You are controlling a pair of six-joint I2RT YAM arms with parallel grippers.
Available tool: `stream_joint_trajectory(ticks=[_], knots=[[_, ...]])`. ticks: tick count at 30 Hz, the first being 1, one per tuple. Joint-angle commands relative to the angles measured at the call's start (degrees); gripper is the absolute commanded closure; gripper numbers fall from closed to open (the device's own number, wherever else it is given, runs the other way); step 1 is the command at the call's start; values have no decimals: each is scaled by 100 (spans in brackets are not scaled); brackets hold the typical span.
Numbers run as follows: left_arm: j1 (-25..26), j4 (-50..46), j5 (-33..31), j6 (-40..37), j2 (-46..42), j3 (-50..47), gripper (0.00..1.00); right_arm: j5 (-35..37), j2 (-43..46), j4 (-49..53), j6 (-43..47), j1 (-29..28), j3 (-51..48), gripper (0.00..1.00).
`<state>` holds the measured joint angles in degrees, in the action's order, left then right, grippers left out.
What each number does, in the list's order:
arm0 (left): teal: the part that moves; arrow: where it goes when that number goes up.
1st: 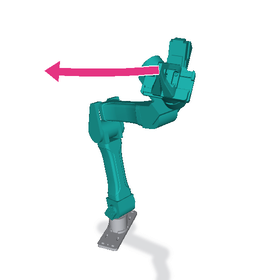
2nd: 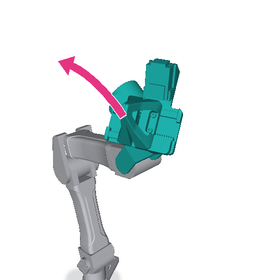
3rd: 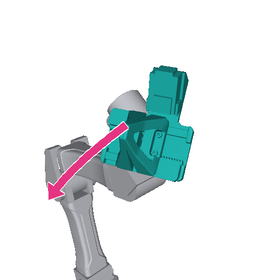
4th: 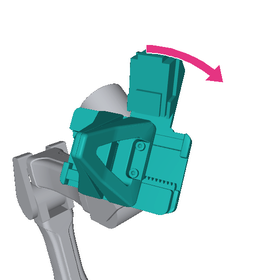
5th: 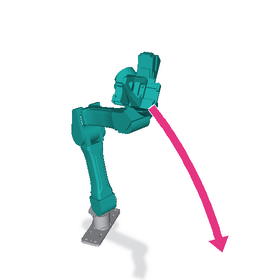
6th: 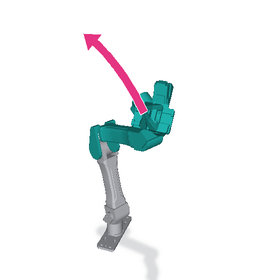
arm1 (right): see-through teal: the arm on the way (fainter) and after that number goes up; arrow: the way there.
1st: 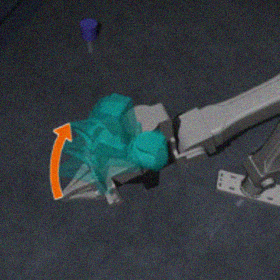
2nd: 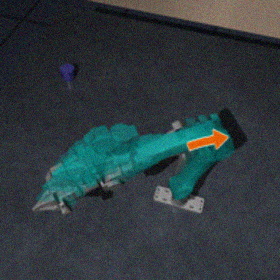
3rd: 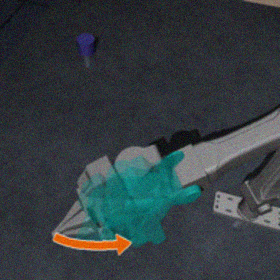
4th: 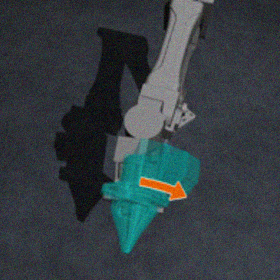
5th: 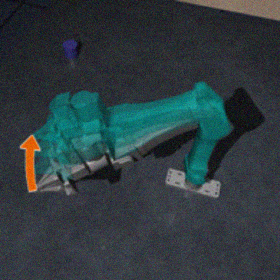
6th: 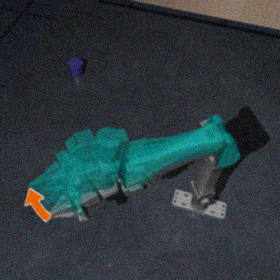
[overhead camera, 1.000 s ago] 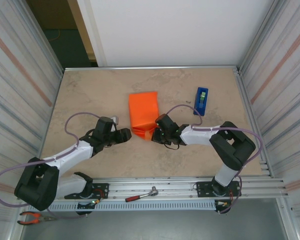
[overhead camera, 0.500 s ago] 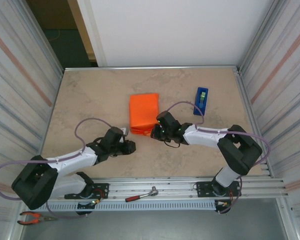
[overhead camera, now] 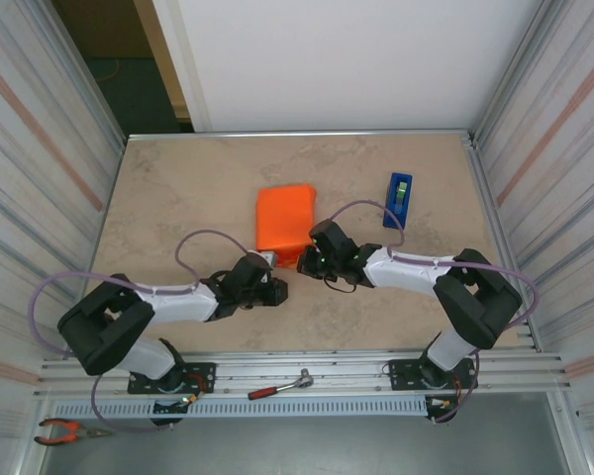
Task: Wrap the gift box in paper
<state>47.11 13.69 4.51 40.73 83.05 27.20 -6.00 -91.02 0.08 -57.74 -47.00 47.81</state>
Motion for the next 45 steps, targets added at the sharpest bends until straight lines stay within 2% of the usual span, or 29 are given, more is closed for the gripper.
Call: stream_joint_trajectory(ticks=[1,3,4,7,9,11,16,18,19,21,26,28,30,38,42,45], knots=[[25,475,-477,55,270,228,75,11,175,20,-120,-48,88,100],[13,619,-764,46,459,338,76,-12,165,1,-128,-56,70,100],[8,683,-865,13,532,387,76,-22,180,3,-133,-55,53,96],[-17,724,-1080,-91,710,580,76,76,372,59,-133,-38,-67,61],[-42,683,-1138,-118,723,646,76,256,619,138,-151,10,-243,49],[-61,632,-1165,-139,693,681,76,477,885,202,-101,72,-437,46],[-105,555,-1302,-174,509,621,76,1006,1284,414,203,140,-770,46],[-171,547,-1290,-173,469,614,76,952,1398,284,291,200,-932,39],[-191,532,-1295,-176,458,619,76,939,1444,225,301,238,-1024,39],[-227,494,-1307,-179,434,633,76,907,1493,10,398,275,-1204,47],[-257,428,-1339,-192,415,686,76,272,1142,-1037,529,376,-1494,84],[-265,403,-1341,-197,400,690,76,-51,757,-1473,527,363,-1437,94],[-264,389,-1345,-195,380,690,76,-264,360,-1826,500,310,-1313,100],[-315,276,-1288,-223,300,749,76,-162,-702,-2899,298,44,-898,100],[-459,62,-953,-254,204,886,76,115,-1096,-3471,88,64,-829,100],[-655,-577,-516,-266,-93,1102,76,143,-1275,-3893,-35,148,-832,100]])
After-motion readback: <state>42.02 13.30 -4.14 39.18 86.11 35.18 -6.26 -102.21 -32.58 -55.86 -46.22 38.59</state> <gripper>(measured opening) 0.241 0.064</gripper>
